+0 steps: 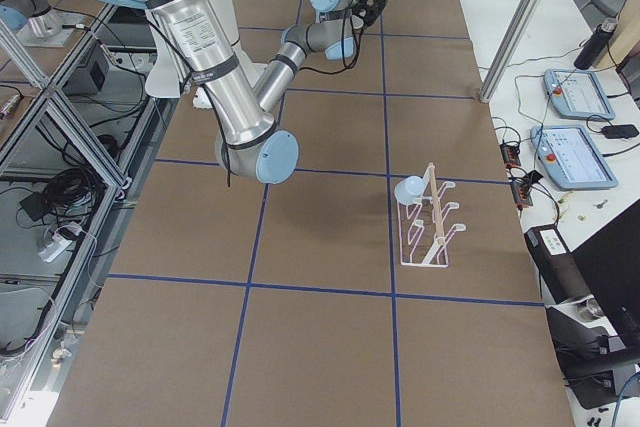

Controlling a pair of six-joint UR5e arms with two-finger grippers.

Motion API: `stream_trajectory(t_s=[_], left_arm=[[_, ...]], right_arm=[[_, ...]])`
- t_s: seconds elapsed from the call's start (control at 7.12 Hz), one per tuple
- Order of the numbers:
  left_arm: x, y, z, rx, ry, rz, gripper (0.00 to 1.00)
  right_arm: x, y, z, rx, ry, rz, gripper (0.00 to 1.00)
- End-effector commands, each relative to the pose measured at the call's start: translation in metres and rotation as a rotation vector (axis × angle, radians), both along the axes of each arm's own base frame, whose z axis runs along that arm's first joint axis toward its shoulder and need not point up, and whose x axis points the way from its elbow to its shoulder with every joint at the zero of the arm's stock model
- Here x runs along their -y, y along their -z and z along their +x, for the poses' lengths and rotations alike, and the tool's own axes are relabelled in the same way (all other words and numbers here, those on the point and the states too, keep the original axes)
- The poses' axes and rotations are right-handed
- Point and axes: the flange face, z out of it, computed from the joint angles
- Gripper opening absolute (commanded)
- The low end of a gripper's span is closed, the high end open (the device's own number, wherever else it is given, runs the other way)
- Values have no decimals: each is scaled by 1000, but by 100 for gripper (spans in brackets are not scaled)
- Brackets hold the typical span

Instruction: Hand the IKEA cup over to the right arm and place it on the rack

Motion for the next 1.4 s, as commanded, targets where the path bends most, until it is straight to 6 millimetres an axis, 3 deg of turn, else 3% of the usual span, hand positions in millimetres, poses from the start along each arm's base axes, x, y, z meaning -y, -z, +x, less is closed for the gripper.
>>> stream_trajectory(t_s=[0.0, 0.14, 0.28, 0.56, 0.7, 0.84, 0.98, 1.26], left_arm=[[0, 1, 0, -1, 0, 1, 0], [0, 1, 0, -1, 0, 1, 0], [0, 1, 0, -1, 0, 1, 0], [0, 1, 0, -2, -1, 1, 0], [-1, 2, -1, -3, -1, 2, 16], [-1, 2, -1, -2, -1, 1, 54], [-1, 2, -1, -3, -1, 2, 73], [-1, 2, -3, -3, 3, 3, 75]], right_arm=[[-1, 1, -1, 1, 2, 1, 98], [-1, 2, -1, 3, 3, 0, 93], [-1, 2, -1, 6, 3, -1, 76], [-2, 3, -1, 9, 6, -3, 8], [-3, 3, -1, 10, 6, -2, 0], [-3, 4, 0, 12, 6, 0, 0], [-3, 4, 0, 12, 4, 0, 0], [-2, 4, 1, 12, 1, -1, 0]])
